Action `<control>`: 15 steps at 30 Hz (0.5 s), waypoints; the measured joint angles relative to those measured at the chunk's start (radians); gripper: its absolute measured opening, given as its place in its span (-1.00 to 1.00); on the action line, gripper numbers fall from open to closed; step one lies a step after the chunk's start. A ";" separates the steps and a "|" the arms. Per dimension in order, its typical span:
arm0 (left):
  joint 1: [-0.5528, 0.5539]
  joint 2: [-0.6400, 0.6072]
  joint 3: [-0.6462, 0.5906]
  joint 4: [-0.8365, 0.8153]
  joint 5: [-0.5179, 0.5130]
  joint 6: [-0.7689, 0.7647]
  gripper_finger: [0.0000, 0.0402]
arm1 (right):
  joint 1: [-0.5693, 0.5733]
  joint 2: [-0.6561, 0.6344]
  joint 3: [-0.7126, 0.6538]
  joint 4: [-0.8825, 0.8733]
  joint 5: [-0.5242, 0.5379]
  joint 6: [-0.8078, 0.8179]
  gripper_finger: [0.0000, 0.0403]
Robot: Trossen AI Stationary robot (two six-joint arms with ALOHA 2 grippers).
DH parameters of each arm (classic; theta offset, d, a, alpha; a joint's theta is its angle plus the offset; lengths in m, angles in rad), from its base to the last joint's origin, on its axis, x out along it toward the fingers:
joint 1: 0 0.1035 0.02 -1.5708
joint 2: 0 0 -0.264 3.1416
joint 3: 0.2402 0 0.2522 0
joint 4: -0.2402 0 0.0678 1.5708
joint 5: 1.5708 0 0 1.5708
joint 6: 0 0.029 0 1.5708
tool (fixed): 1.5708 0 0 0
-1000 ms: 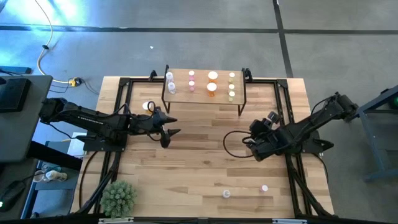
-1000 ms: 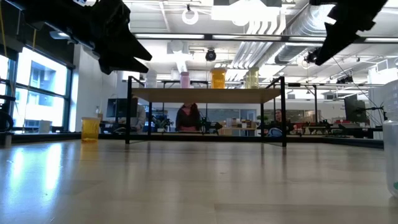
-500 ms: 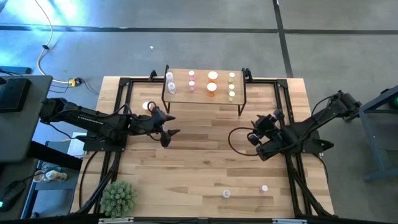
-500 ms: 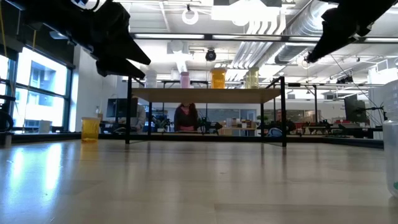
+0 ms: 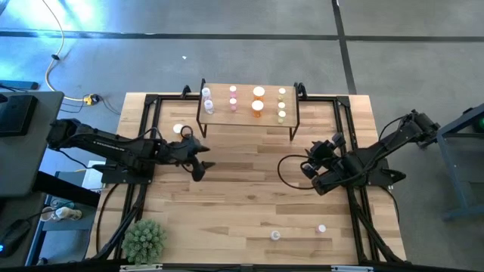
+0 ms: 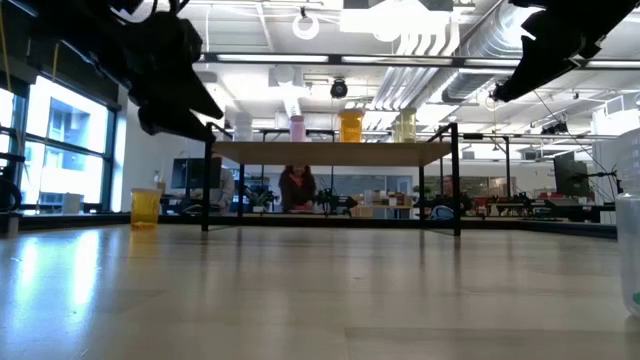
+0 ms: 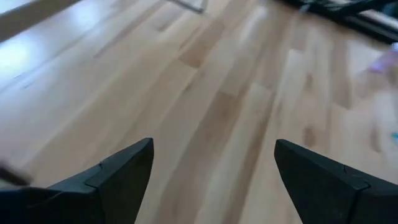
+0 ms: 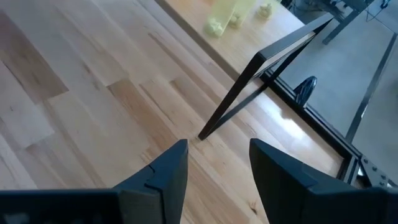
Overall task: Pick and place medicine bottles onto shelf by color
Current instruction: Put the orange pill bottle on the shelf aligned with the other orange pill bottle
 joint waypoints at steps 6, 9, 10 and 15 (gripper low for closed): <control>0.000 -0.089 0.000 -0.120 -0.061 -0.038 0.61 | 0.000 0.000 0.000 0.000 -0.008 0.000 -0.19; 0.000 -0.142 0.000 -0.154 -0.085 -0.078 0.61 | 0.000 0.000 0.001 0.000 -0.007 0.000 -0.19; 0.000 -0.162 0.000 -0.175 -0.094 -0.084 0.61 | 0.000 0.000 0.001 0.000 -0.007 0.000 -0.19; 0.000 -0.251 0.001 -0.299 -0.198 -0.183 0.61 | 0.000 0.000 0.001 0.001 -0.007 0.000 -0.19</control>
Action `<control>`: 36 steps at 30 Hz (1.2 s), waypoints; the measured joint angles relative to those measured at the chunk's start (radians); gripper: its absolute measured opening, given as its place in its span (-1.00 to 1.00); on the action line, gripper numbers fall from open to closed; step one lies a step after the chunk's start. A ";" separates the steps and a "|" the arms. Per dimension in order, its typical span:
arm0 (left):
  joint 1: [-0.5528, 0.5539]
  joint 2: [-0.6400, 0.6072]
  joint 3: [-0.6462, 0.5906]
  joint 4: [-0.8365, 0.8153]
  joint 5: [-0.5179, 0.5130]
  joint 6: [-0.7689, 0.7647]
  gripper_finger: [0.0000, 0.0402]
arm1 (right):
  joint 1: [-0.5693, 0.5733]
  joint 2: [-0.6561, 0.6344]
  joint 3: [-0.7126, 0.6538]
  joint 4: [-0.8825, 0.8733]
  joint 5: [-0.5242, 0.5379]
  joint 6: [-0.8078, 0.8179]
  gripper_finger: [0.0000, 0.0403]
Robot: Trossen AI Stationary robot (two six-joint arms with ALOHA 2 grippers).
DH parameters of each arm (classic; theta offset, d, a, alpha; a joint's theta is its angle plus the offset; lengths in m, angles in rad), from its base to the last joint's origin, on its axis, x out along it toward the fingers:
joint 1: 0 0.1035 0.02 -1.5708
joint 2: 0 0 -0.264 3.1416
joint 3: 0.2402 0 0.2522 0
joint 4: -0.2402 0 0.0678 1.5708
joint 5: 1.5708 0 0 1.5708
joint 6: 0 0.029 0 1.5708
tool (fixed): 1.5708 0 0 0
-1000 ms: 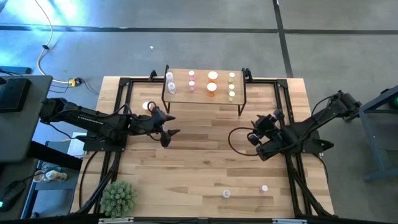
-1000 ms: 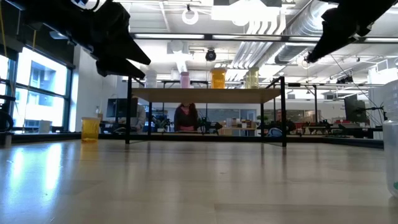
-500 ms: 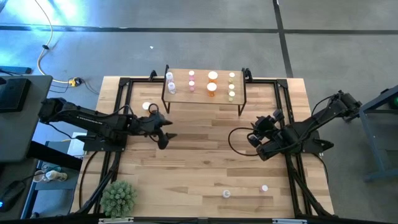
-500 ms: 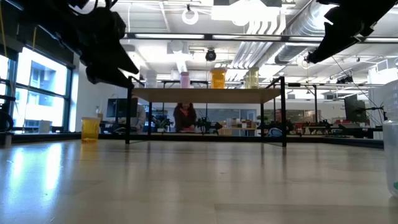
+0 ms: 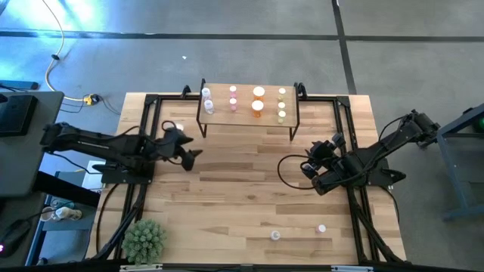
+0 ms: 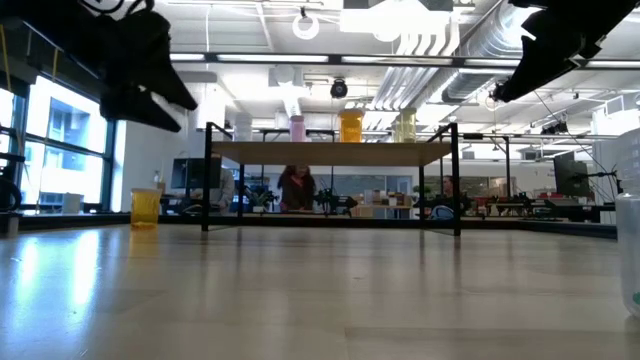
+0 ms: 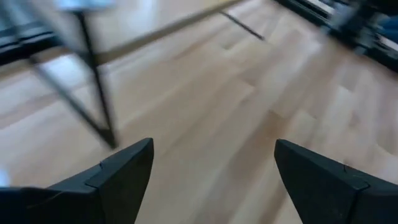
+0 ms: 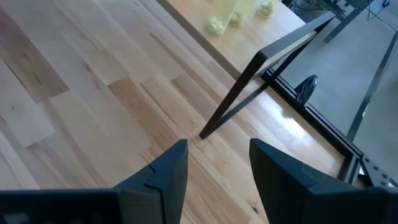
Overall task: Pick and place medicine bottles onto shelf by color
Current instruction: Put the orange pill bottle on the shelf aligned with the other orange pill bottle
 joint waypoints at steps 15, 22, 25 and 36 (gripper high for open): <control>0.036 -0.044 0.000 -0.319 -0.257 -0.360 0.61 | 0.000 0.000 0.000 0.012 0.000 0.000 -0.19; 0.144 -0.014 -0.002 -0.365 -0.277 -0.450 0.61 | 0.000 0.000 0.000 0.013 0.000 0.000 -0.19; 0.195 0.032 -0.002 -0.362 -0.271 -0.450 0.61 | 0.000 0.000 0.000 0.013 0.000 0.000 -0.19; 0.303 0.170 -0.002 -0.332 -0.247 -0.449 0.61 | 0.000 0.000 0.000 0.013 0.001 -0.001 -0.19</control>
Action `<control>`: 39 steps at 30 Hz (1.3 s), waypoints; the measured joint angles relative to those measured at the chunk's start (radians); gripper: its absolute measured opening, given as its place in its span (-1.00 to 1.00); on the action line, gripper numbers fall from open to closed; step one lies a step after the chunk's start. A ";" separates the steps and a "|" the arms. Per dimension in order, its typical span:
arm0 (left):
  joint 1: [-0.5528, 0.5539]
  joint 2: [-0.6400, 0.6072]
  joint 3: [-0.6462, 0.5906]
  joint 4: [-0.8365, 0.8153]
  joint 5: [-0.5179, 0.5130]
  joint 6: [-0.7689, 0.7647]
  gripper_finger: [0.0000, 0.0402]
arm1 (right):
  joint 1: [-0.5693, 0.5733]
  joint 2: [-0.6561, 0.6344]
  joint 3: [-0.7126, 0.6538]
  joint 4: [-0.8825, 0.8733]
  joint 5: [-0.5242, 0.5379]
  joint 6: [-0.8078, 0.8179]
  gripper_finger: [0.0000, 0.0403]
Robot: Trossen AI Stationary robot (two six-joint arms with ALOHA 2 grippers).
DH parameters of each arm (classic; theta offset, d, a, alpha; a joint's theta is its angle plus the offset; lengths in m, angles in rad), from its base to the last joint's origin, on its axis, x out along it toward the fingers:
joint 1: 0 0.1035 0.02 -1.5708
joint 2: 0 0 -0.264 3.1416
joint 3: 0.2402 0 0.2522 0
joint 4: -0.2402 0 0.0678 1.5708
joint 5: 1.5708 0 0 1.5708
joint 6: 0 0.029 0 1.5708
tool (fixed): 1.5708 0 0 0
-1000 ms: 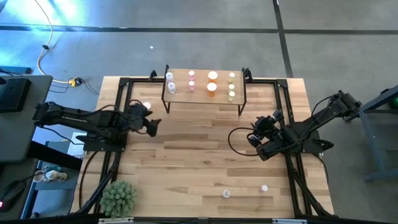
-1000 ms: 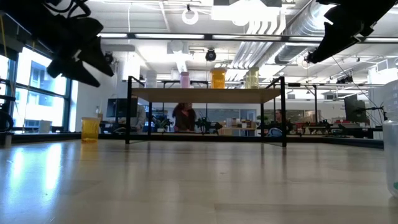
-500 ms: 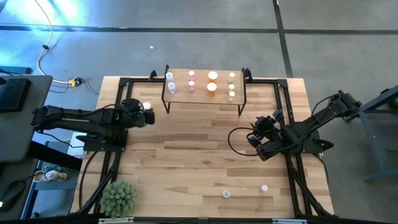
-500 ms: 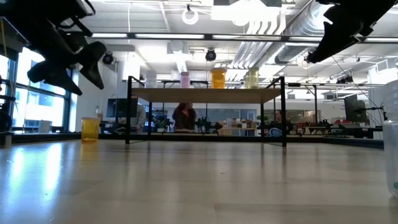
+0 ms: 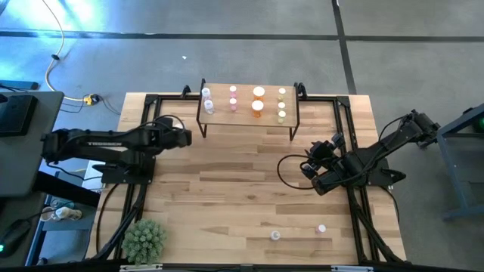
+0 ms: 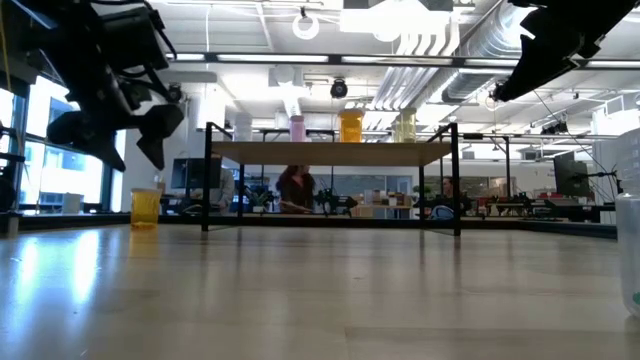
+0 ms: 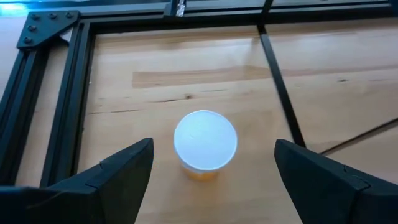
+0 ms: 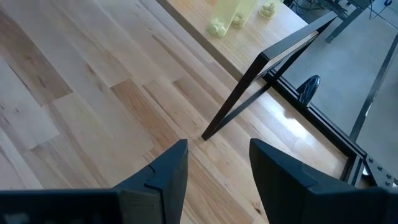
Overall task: Pick and place medicine bottles onto shelf by color
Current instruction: Put the orange pill bottle on the shelf aligned with the other orange pill bottle
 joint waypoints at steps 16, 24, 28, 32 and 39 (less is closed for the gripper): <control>0.091 0.105 0.000 0.102 0.019 0.017 0.61 | 0.000 0.000 0.000 0.000 0.000 0.000 -0.19; 0.123 0.187 0.000 0.116 0.034 0.017 0.61 | 0.000 0.000 0.000 0.000 0.000 0.000 -0.19; 0.132 0.224 0.000 0.146 0.036 0.019 0.61 | 0.000 0.000 0.000 0.000 0.000 0.000 -0.19; 0.133 0.258 0.000 0.174 0.056 0.022 0.61 | 0.000 0.000 0.000 0.000 0.000 0.000 -0.19; 0.133 0.296 0.000 0.199 0.066 0.078 0.61 | 0.000 0.000 0.000 0.000 0.000 0.000 -0.19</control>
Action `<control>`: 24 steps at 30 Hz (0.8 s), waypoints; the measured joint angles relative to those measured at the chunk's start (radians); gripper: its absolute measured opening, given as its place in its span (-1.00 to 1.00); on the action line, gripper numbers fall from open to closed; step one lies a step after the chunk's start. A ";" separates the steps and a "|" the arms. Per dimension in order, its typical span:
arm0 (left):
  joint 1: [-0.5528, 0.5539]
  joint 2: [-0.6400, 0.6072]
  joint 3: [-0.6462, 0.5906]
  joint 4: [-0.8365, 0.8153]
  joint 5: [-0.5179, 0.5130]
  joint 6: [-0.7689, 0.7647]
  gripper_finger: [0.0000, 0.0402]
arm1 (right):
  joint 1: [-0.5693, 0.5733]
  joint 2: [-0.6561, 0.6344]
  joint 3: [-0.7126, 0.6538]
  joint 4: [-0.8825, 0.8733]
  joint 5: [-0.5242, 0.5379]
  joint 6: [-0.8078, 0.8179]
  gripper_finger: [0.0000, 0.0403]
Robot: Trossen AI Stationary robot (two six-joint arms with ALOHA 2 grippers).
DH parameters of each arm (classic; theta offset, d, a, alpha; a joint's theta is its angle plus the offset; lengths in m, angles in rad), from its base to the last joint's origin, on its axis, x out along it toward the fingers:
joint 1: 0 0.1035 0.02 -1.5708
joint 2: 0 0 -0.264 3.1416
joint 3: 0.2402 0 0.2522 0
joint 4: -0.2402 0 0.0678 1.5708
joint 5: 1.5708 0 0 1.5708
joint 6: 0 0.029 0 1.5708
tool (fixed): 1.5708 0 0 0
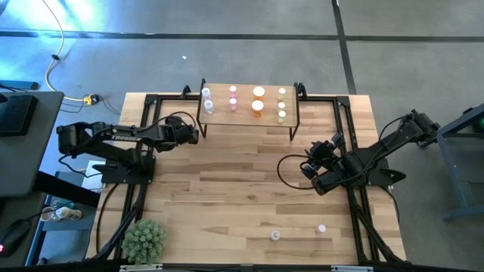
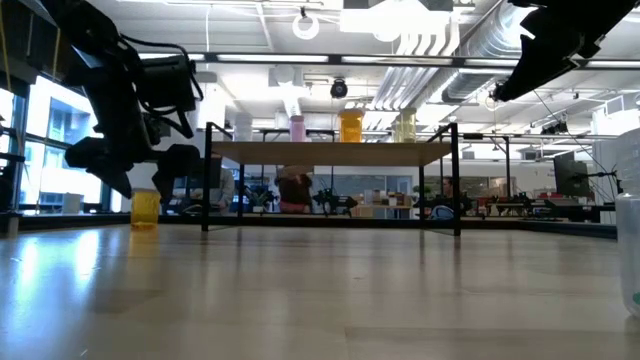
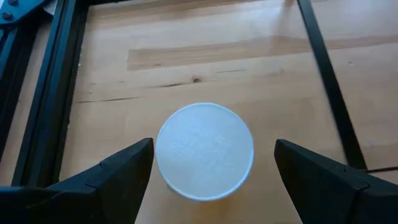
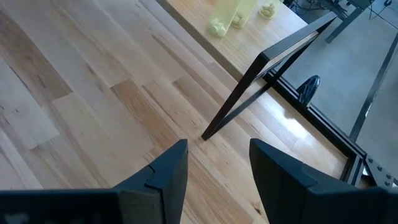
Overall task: Pick and place medicine bottles onto shelf by color
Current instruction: Put the orange pill bottle on the shelf aligned with the other orange pill bottle
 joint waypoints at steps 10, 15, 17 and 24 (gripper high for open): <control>0.035 0.016 0.000 0.003 0.027 -0.025 0.46 | 0.000 0.000 0.000 0.000 0.000 0.000 -0.19; 0.039 0.016 0.000 0.004 0.027 -0.008 0.22 | 0.000 0.000 0.000 0.000 0.000 0.000 -0.19; 0.039 0.016 0.000 0.004 0.027 0.003 0.12 | 0.000 0.000 0.000 0.000 0.000 0.000 -0.19; 0.038 0.014 0.000 0.004 0.004 0.038 -0.10 | 0.000 0.000 0.000 0.000 0.000 0.000 -0.19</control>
